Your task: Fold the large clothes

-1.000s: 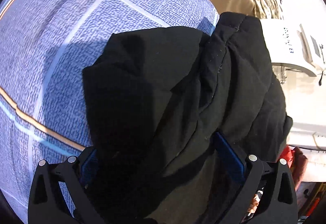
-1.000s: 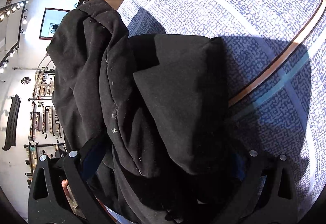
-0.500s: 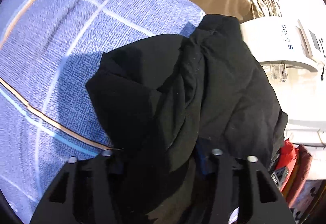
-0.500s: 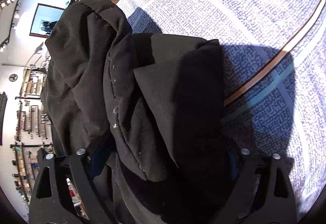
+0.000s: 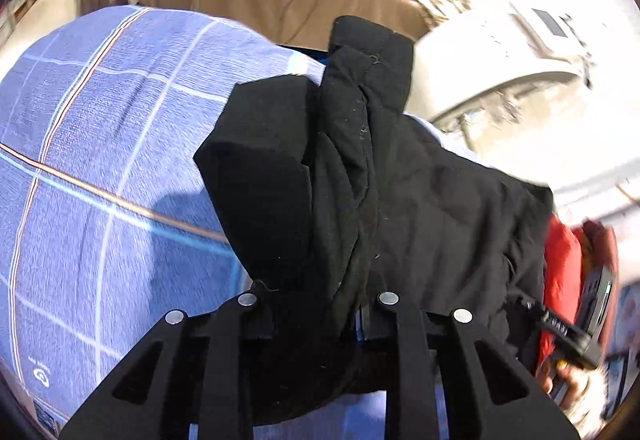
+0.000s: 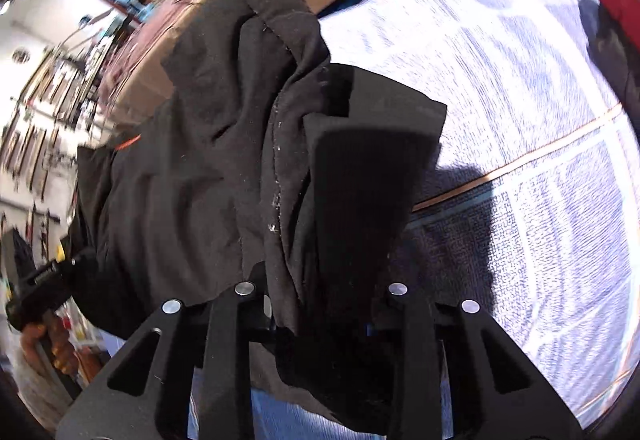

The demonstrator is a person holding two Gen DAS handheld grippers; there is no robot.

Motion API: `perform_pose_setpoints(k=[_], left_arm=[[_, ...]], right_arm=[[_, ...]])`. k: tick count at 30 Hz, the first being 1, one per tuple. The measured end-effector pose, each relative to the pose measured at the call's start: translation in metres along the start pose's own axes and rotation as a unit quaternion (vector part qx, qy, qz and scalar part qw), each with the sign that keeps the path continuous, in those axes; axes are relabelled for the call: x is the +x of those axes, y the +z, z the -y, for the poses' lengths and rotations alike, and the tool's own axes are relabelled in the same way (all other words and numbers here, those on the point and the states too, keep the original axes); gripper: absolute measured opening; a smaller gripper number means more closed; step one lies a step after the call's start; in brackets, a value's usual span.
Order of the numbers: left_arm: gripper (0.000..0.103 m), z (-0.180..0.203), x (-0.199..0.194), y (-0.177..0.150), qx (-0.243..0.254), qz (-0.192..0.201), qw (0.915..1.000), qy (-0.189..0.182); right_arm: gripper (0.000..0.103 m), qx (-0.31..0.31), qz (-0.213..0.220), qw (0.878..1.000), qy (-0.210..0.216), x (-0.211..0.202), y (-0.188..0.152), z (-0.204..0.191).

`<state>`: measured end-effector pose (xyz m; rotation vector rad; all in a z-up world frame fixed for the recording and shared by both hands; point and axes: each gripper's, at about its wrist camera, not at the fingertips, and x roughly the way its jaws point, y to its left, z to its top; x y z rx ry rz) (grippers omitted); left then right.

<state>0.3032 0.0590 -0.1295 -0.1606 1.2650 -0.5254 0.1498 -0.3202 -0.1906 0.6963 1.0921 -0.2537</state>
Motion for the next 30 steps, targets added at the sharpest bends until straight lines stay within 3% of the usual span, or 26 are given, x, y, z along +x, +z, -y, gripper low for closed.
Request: perform_pose_setpoints(k=[6, 11, 13, 16, 19, 23, 27, 29, 30], left_arm=[[0.022, -0.008, -0.031, -0.049, 0.015, -0.01, 0.9997, -0.015], [0.021, -0.062, -0.079, -0.074, -0.022, 0.011, 0.9996, -0.014], [0.021, -0.087, -0.108, -0.09, -0.039, 0.031, 0.9988, -0.002], [0.021, -0.129, -0.152, -0.105, -0.084, 0.07, 0.9937, 0.021], [0.021, -0.173, -0.195, -0.113, -0.129, 0.117, 0.9832, 0.053], [0.021, -0.235, -0.247, -0.126, -0.19, 0.179, 0.9602, 0.098], [0.021, -0.277, -0.264, -0.131, -0.226, 0.21, 0.9409, 0.138], [0.022, -0.296, -0.259, -0.133, -0.245, 0.218, 0.9335, 0.146], [0.022, -0.306, -0.252, -0.133, -0.252, 0.219, 0.9304, 0.151]], right_arm=[[0.027, -0.096, -0.02, 0.995, -0.023, -0.035, -0.034, -0.075], [0.026, -0.173, -0.041, 0.984, -0.006, -0.047, -0.054, -0.156], [0.026, -0.209, -0.045, 0.977, 0.01, -0.046, -0.063, -0.194], [0.026, -0.286, -0.057, 0.956, 0.038, -0.037, -0.07, -0.265], [0.025, -0.349, -0.074, 0.931, 0.077, -0.017, -0.067, -0.335], [0.025, -0.411, -0.091, 0.898, 0.126, 0.018, -0.056, -0.444], [0.025, -0.466, -0.1, 0.863, 0.165, 0.057, -0.046, -0.564], [0.025, -0.482, -0.111, 0.853, 0.167, 0.083, -0.032, -0.62], [0.025, -0.475, -0.12, 0.856, 0.163, 0.102, -0.021, -0.648]])
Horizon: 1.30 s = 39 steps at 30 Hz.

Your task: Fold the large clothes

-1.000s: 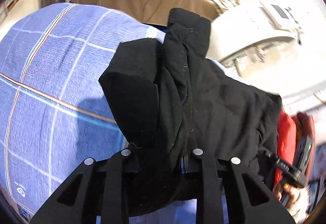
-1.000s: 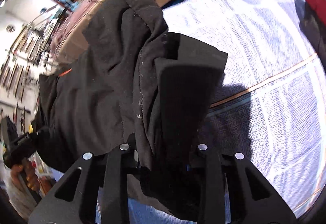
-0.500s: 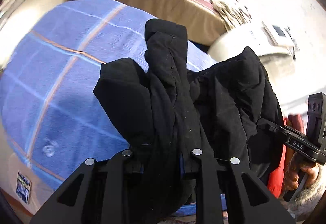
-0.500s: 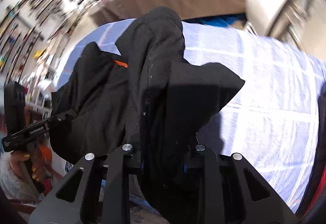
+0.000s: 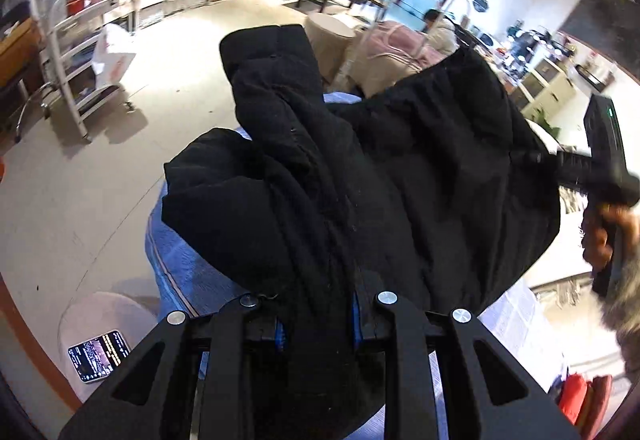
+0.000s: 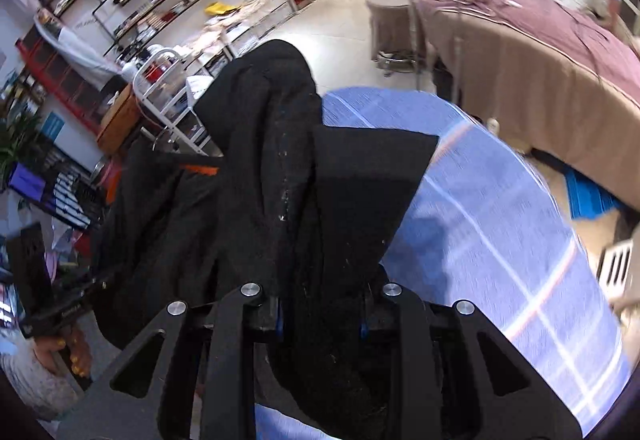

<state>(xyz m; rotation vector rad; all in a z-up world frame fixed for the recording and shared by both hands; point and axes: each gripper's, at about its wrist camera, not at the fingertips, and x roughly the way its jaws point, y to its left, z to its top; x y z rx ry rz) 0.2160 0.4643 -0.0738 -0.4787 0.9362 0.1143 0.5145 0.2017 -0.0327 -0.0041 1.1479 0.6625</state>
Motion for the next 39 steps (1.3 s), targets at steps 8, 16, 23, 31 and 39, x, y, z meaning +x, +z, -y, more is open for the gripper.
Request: perform_pose_setpoints(k=[8, 16, 23, 31, 39], left_arm=[[0.024, -0.047, 0.102, -0.032, -0.073, -0.077, 0.9932, 0.047], [0.067, -0.084, 0.085, -0.045, -0.11, -0.067, 0.9905, 0.048], [0.076, -0.067, 0.036, -0.02, -0.024, -0.015, 0.9908, 0.132], [0.088, 0.009, 0.061, -0.037, 0.066, -0.035, 0.9938, 0.081], [0.098, 0.006, 0.121, -0.066, 0.088, -0.099, 0.9831, 0.126]], right_arm=[[0.029, 0.139, -0.075, 0.985, -0.062, 0.13, 0.101, 0.065], [0.053, 0.225, -0.059, 0.966, -0.111, 0.162, 0.044, 0.129], [0.069, 0.207, -0.009, 0.97, -0.127, 0.107, 0.032, 0.127], [0.079, -0.003, -0.08, 0.988, -0.134, 0.12, -0.035, 0.047], [0.086, 0.083, -0.144, 0.974, -0.155, 0.172, -0.07, 0.089]])
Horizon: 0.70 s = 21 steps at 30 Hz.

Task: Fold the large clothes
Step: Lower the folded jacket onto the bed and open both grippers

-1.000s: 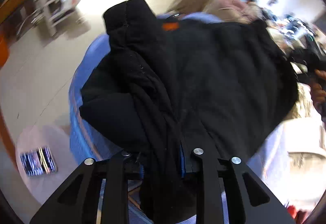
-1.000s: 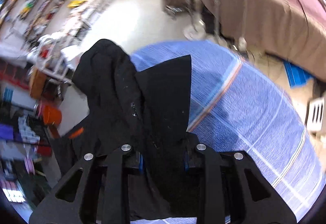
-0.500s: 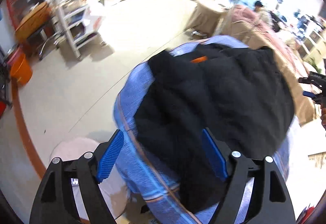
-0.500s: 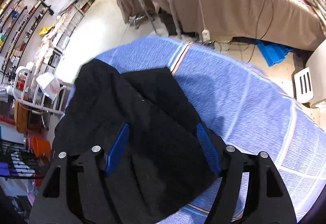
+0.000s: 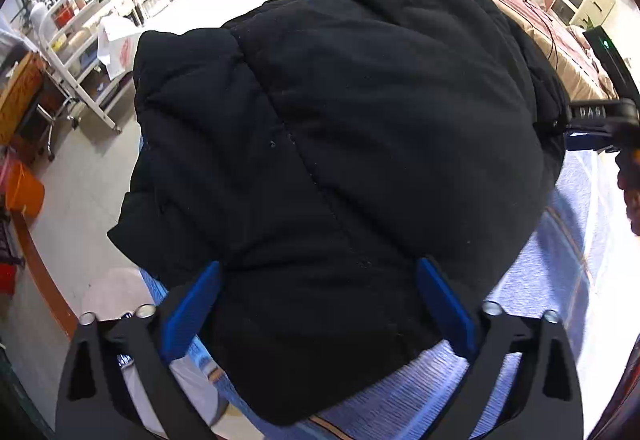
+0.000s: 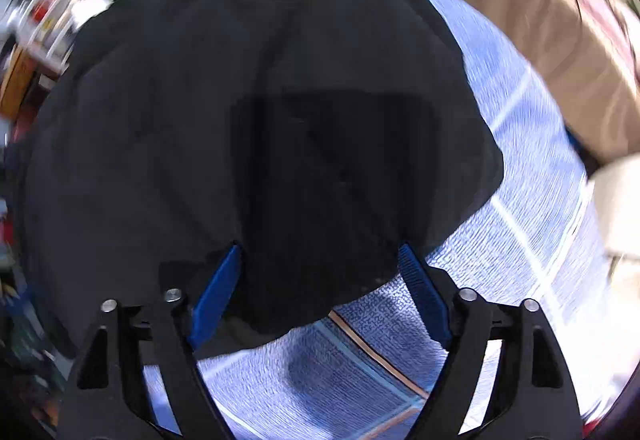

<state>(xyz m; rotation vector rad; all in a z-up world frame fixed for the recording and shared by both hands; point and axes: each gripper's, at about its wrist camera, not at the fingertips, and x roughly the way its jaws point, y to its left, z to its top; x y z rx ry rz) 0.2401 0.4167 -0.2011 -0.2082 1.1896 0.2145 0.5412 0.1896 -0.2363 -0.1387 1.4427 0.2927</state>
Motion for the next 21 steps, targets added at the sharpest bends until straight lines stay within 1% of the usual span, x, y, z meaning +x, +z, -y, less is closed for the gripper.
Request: perform_pose_setpoints(k=[2, 7, 12, 16, 18, 21], left_arm=[[0.098, -0.005, 0.007, 0.003, -0.01, -0.01, 0.9998, -0.012], [0.098, -0.012, 0.014, 0.014, -0.024, -0.021, 0.9993, -0.022], [0.099, -0.012, 0.017, 0.017, -0.029, -0.026, 0.9992, -0.005], [0.099, -0.011, 0.017, 0.021, -0.033, -0.027, 0.9991, 0.001], [0.098, -0.012, 0.016, 0.022, -0.032, -0.028, 0.9991, -0.001], [0.098, -0.01, 0.014, 0.023, -0.03, -0.031, 0.9991, -0.004]], right_arm=[[0.091, 0.011, -0.013, 1.0, 0.0, 0.009, 0.005, 0.003], [0.097, 0.001, -0.024, 0.999, -0.029, 0.024, 0.013, -0.008], [0.098, 0.013, -0.02, 0.999, -0.039, 0.032, 0.013, -0.012], [0.098, 0.021, -0.013, 0.999, -0.044, 0.024, -0.001, -0.016], [0.098, 0.031, -0.009, 0.998, -0.045, 0.017, -0.01, -0.01], [0.098, 0.036, 0.007, 0.998, -0.055, 0.0, -0.025, -0.011]])
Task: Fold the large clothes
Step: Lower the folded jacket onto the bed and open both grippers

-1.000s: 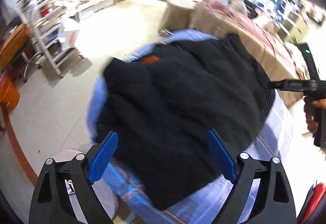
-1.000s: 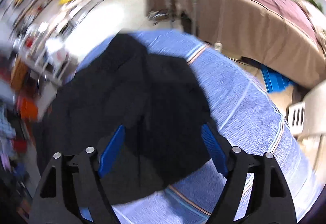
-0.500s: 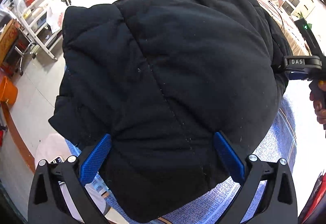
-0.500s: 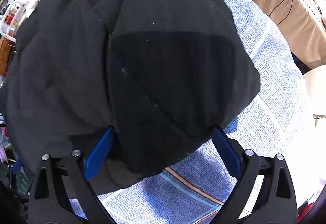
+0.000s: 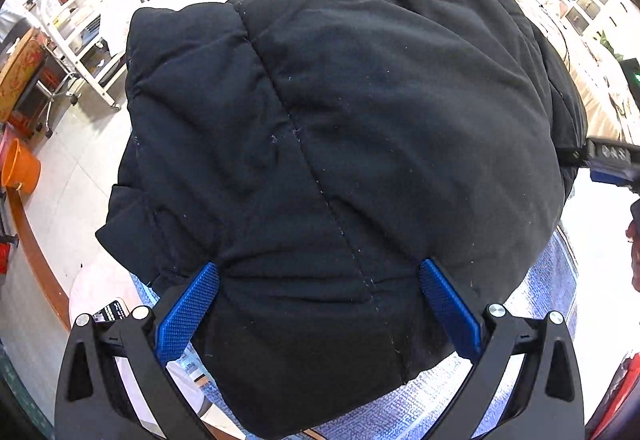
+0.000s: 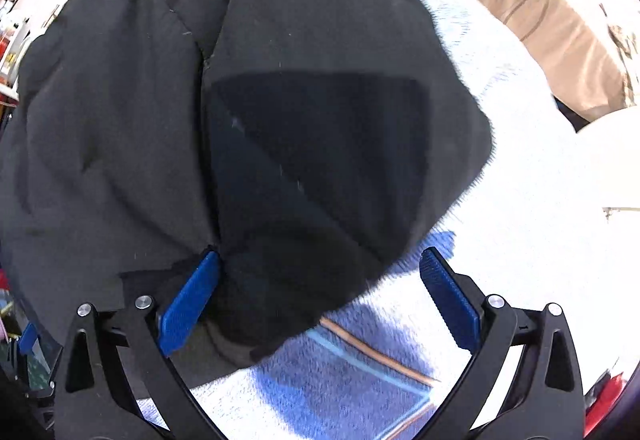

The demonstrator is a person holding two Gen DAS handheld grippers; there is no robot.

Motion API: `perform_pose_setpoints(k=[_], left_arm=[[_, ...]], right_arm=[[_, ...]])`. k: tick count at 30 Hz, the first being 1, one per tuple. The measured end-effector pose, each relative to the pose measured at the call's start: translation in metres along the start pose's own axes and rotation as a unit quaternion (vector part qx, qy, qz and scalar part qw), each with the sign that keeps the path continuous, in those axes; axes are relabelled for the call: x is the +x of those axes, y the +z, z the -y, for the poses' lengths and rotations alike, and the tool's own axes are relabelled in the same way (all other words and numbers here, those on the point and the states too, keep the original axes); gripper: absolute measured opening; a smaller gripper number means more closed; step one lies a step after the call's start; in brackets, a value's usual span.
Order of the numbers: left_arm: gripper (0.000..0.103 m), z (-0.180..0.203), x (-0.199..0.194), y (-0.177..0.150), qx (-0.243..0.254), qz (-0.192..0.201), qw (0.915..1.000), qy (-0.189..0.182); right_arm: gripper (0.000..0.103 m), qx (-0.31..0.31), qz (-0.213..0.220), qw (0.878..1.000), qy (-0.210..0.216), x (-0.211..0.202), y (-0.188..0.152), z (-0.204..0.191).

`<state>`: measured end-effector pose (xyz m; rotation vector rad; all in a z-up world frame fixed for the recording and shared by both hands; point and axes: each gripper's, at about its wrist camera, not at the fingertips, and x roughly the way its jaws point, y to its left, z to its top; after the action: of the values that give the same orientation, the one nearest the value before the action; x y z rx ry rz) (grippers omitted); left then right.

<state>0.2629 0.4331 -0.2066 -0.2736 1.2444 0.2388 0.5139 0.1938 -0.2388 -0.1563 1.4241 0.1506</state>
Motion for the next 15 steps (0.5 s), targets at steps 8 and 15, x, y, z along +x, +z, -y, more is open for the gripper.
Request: perform_pose_setpoints(k=[8, 15], left_arm=[[0.097, 0.001, -0.028, -0.011, -0.023, -0.022, 0.9994, 0.01], [0.097, 0.017, -0.065, -0.042, -0.019, -0.041, 0.9967, 0.067]], right_arm=[[0.098, -0.055, 0.039, 0.998, 0.003, -0.055, -0.072, -0.02], [0.098, -0.097, 0.071, 0.993, -0.001, -0.113, -0.12, -0.028]])
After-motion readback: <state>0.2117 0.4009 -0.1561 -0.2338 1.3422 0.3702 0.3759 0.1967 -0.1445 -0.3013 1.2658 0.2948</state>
